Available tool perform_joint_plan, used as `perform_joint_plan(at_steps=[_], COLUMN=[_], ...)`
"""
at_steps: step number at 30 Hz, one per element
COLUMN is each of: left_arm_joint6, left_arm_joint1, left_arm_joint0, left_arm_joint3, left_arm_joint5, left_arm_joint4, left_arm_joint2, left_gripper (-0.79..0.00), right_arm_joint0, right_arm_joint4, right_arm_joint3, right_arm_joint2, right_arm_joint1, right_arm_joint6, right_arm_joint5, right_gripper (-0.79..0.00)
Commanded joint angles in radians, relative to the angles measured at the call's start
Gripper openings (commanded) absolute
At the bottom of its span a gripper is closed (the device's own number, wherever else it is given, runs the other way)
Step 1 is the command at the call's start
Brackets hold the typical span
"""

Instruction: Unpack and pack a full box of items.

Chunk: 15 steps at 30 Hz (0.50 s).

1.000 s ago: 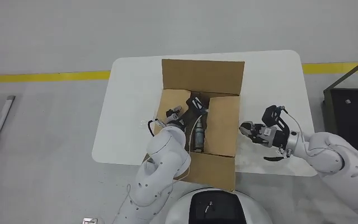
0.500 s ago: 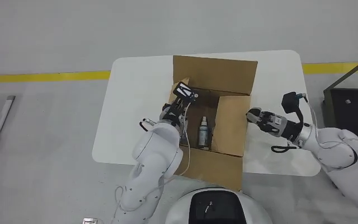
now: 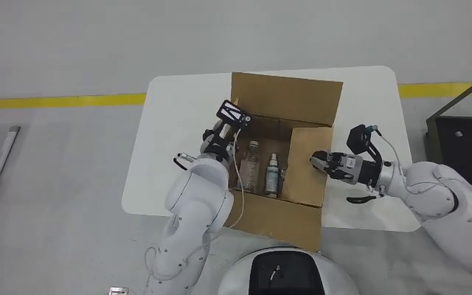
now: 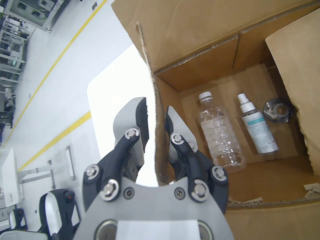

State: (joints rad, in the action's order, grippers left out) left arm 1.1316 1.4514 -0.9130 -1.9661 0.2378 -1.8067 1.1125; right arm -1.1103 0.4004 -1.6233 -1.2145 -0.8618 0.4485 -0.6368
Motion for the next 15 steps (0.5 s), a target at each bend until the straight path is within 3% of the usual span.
perform_joint_plan(at_steps=[1, 15], left_arm_joint6=[-0.001, 0.001], left_arm_joint1=[-0.002, -0.014], left_arm_joint0=[0.006, 0.022], left_arm_joint3=[0.001, 0.026], left_arm_joint5=[0.012, 0.073], left_arm_joint4=[-0.024, -0.221], left_arm_joint2=[0.011, 0.103], left_gripper=[0.000, 0.000], right_arm_joint0=[0.002, 0.003], right_arm_joint4=[0.004, 0.007], right_arm_joint3=[0.007, 0.010], right_arm_joint2=[0.004, -0.016], right_arm_joint1=[-0.003, -0.010], right_arm_joint6=[-0.009, -0.016], right_arm_joint5=[0.003, -0.011], right_gripper=[-0.785, -0.785])
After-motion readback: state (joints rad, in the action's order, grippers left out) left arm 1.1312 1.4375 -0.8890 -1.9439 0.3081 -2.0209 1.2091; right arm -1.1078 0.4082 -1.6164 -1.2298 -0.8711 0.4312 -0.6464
